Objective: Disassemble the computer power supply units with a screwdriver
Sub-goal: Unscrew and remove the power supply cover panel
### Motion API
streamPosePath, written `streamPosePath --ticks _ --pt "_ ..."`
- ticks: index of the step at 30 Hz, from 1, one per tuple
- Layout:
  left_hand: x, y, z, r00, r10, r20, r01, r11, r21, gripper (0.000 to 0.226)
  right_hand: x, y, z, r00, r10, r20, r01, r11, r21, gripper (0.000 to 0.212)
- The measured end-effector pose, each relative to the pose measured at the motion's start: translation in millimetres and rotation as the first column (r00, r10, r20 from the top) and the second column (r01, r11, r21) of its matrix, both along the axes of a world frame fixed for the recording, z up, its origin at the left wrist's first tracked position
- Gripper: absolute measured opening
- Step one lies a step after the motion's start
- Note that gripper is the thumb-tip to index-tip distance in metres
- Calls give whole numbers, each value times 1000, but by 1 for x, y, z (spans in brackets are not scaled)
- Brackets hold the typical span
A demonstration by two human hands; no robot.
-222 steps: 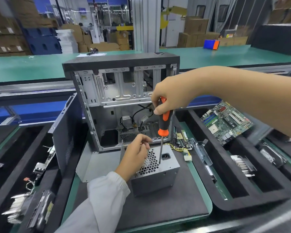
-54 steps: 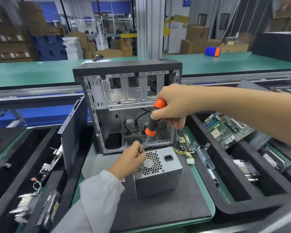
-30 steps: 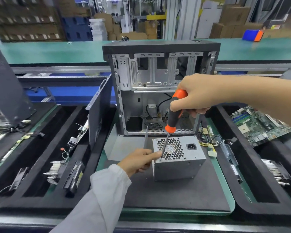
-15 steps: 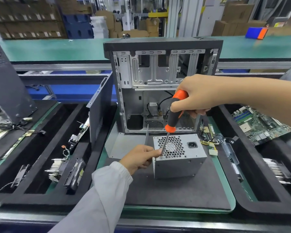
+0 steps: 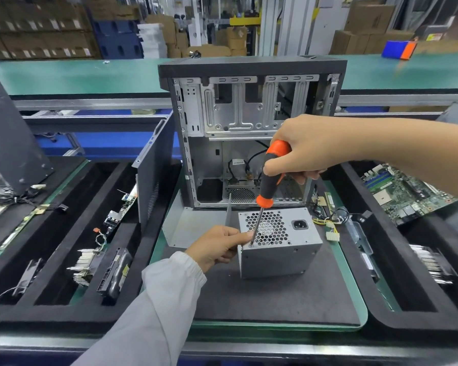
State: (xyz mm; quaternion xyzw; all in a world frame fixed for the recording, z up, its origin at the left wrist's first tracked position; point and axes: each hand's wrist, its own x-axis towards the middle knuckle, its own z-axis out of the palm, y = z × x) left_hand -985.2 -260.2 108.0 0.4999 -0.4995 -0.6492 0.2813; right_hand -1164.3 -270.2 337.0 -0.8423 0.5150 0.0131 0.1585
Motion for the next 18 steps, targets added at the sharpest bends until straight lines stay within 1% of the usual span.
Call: streamPosePath --ticks 4,8,14,18 --pt "0 0 0 1000 -18 -13 18 1000 -9 36 -1 0 -1 1000 4 -21 -4 1000 -12 38" --pt "0 0 0 999 -21 -28 21 1000 -1 34 -1 0 -3 1000 2 -9 -3 1000 -22 37" --pt "1 -1 -4 1000 -14 -28 14 1000 4 34 7 -2 -8 997 4 74 0 999 -54 34" --pt "0 -1 -6 1000 -13 -20 13 1000 0 41 12 -4 -12 991 -1 131 11 997 -77 35"
